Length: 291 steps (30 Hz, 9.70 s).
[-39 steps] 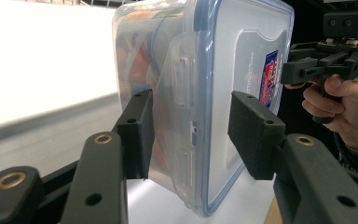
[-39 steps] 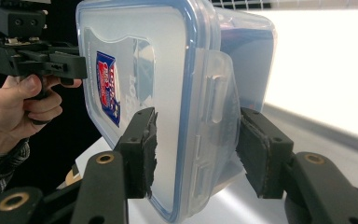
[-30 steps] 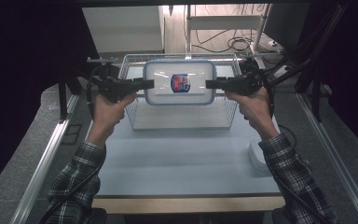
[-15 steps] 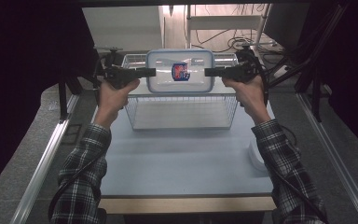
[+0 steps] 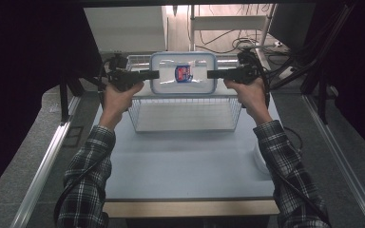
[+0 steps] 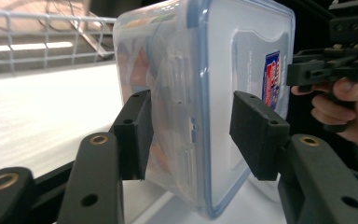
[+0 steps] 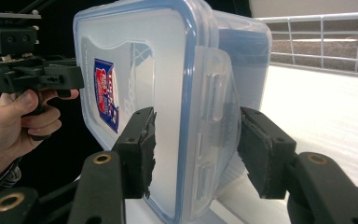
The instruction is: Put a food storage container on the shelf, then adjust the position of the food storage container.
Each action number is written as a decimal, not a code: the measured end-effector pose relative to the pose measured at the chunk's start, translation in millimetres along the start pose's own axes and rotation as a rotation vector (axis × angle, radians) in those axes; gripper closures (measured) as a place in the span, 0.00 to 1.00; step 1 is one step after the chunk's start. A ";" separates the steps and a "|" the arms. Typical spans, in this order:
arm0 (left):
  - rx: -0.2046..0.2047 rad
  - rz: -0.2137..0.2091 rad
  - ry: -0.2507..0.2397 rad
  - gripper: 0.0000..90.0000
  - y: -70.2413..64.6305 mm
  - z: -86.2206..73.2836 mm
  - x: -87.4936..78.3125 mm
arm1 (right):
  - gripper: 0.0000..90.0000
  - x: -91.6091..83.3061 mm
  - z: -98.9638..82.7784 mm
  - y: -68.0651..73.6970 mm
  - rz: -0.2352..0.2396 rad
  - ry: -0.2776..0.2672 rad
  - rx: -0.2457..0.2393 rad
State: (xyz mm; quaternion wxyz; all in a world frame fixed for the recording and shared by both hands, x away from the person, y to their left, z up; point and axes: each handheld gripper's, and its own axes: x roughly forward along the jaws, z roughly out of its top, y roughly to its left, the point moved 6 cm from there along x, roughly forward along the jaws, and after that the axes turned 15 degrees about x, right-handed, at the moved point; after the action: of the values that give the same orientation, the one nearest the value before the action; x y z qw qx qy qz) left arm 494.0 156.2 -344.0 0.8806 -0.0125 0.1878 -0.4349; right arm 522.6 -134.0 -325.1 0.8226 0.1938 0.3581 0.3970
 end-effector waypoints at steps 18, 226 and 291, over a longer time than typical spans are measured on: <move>-0.001 0.053 0.050 0.53 4.1 -8.8 11.5 | 0.38 9.1 5.8 -4.5 -0.136 -0.018 -0.019; 0.318 0.095 0.259 0.05 -123.2 -256.1 -39.1 | 0.99 -89.8 -238.5 -115.6 -0.456 0.111 -0.156; 0.337 0.082 0.289 0.06 -125.4 -260.4 -36.3 | 0.05 -27.0 -268.2 -53.4 -0.230 0.169 -0.403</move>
State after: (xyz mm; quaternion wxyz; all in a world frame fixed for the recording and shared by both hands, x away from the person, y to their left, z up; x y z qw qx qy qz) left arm 289.6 143.1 -551.0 0.8510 0.2049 0.2369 -0.4215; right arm 339.2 -178.7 -524.8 0.8515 -0.0504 0.3589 0.3789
